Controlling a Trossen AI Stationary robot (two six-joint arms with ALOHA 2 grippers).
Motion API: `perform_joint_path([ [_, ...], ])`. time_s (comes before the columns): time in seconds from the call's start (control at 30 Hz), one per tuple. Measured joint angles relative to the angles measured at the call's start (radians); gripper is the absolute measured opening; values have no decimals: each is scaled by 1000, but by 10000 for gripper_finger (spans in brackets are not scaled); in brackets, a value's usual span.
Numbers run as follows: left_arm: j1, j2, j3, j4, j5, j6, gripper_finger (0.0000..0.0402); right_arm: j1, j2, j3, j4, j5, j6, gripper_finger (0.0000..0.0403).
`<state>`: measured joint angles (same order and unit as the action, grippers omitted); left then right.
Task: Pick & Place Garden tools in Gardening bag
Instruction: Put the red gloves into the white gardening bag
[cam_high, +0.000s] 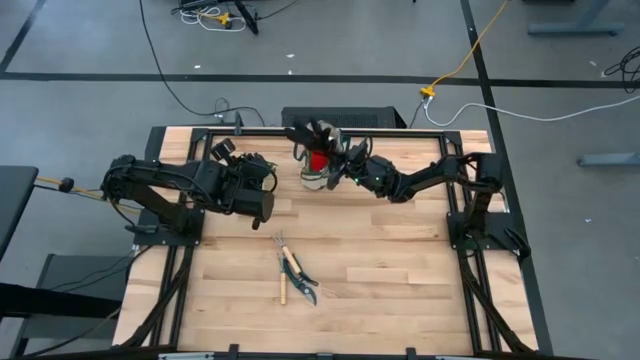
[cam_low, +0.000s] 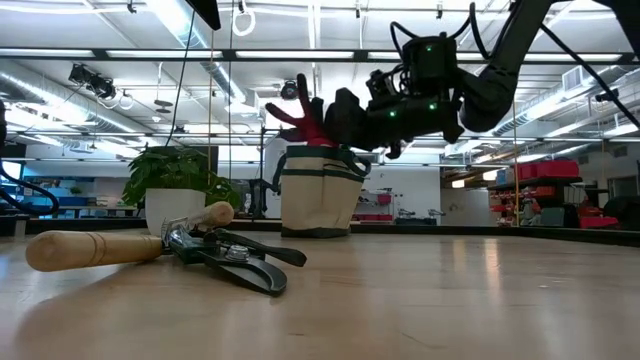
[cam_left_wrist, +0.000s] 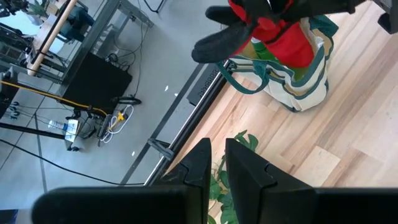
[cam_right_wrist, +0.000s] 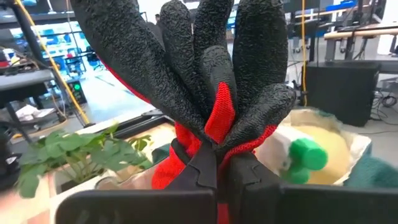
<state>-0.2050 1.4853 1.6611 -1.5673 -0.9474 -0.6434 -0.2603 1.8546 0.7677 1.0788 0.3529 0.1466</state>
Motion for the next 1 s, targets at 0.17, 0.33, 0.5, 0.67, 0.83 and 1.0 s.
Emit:
perform_joint_path([
  [0.17, 0, 0, 0, 0, 0, 0, 55, 5, 5, 0, -14, -6, 4, 0],
  [0.33, 0, 0, 0, 0, -2, 0, 55, 8, 5, 0, -27, -18, 4, 0],
  [0.5, 0, 0, 0, 0, -1, 0, 55, 9, 5, 0, -32, -32, 3, 2],
  [0.67, 0, 0, 0, 0, 0, 0, 55, 9, 5, 0, -48, -32, 3, 17],
  [0.83, 0, 0, 0, 0, 0, 0, 55, 9, 5, 0, -46, -66, 3, 26],
  [1.0, 0, 0, 0, 0, 1, 0, 55, 9, 5, 0, -47, -84, 3, 38],
])
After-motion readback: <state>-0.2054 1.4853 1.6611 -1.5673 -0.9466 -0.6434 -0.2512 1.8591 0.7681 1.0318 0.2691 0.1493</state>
